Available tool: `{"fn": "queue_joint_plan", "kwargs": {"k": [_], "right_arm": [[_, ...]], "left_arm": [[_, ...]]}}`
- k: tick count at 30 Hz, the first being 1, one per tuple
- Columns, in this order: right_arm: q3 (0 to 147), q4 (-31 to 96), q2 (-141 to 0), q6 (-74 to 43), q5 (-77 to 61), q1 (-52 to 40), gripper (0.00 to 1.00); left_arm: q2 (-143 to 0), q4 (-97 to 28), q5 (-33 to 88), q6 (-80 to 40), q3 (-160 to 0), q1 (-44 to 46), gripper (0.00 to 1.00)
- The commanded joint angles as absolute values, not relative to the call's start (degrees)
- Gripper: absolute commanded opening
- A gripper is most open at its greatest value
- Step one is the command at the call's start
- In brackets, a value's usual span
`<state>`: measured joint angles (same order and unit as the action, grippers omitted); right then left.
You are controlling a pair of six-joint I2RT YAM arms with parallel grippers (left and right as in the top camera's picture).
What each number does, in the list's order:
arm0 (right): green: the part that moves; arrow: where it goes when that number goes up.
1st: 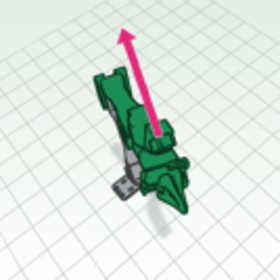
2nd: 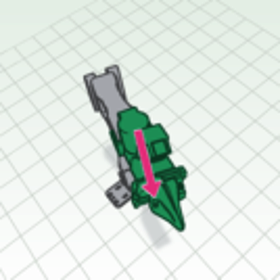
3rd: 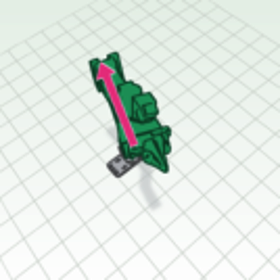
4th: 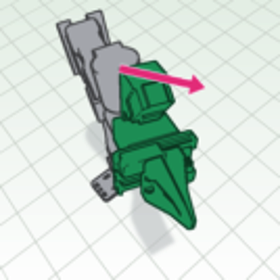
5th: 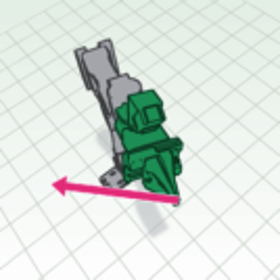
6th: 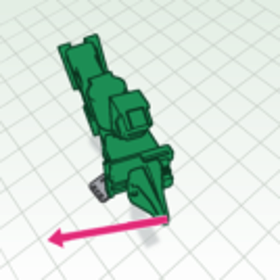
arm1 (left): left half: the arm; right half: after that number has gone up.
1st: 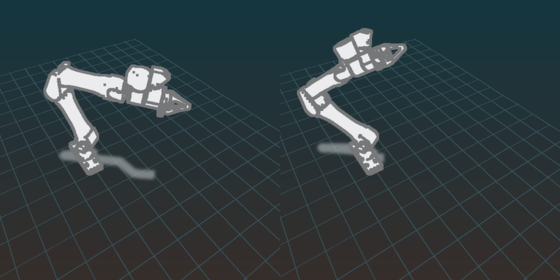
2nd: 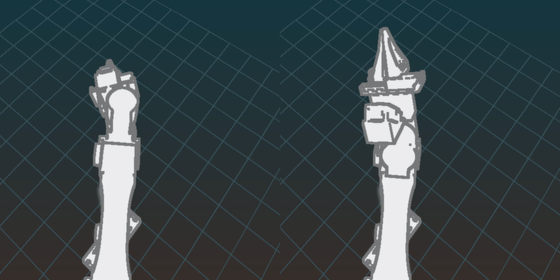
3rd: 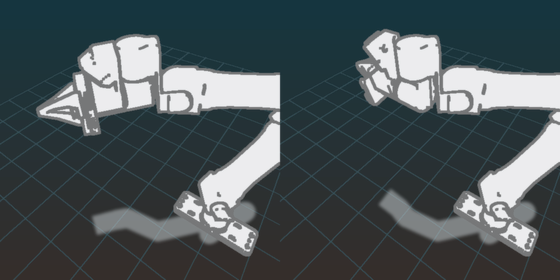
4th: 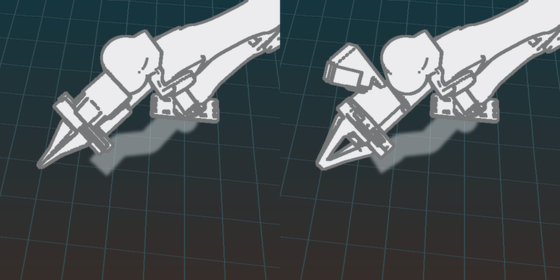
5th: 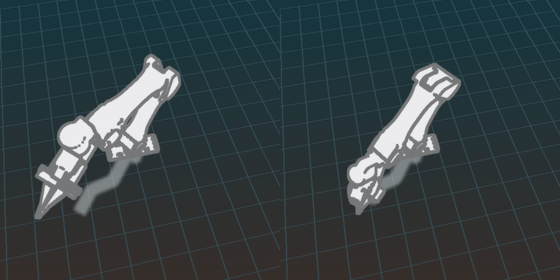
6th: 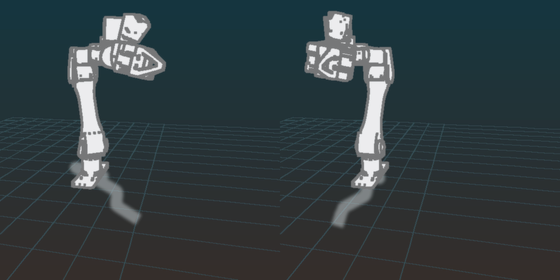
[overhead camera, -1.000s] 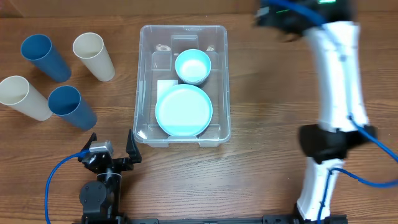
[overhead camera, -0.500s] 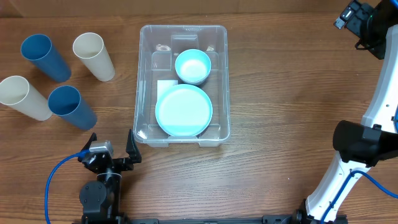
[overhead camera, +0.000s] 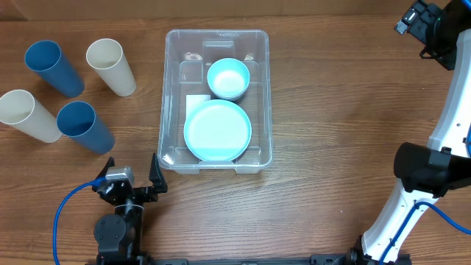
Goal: Pack container
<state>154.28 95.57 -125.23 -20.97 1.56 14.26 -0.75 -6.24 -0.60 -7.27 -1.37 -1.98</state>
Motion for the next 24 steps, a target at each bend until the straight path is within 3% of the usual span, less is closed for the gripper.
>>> {"fn": "queue_joint_plan", "kwargs": {"k": [1, 11, 14, 20, 24], "right_arm": [[154.43, 95.26, -125.32, -21.23, 1.39, 14.55, 1.00], [154.43, 95.26, -125.32, -21.23, 1.39, 14.55, 1.00], [154.43, 95.26, -125.32, -21.23, 1.39, 14.55, 1.00], [154.43, 95.26, -125.32, -21.23, 1.39, 14.55, 1.00], [154.43, 95.26, -125.32, -21.23, 1.39, 14.55, 1.00]], "left_arm": [[-0.32, -6.22, 0.03, -6.39, -1.17, -2.33, 1.00], [-0.32, -5.72, -3.31, -3.57, -1.17, -2.33, 1.00], [-0.30, -5.28, 7.16, -3.95, -4.05, -2.33, 1.00], [-3.68, -24.80, 10.09, -1.67, -27.11, -2.33, 1.00], [-18.68, -40.29, 10.13, -2.20, -46.68, -2.33, 1.00]]}}
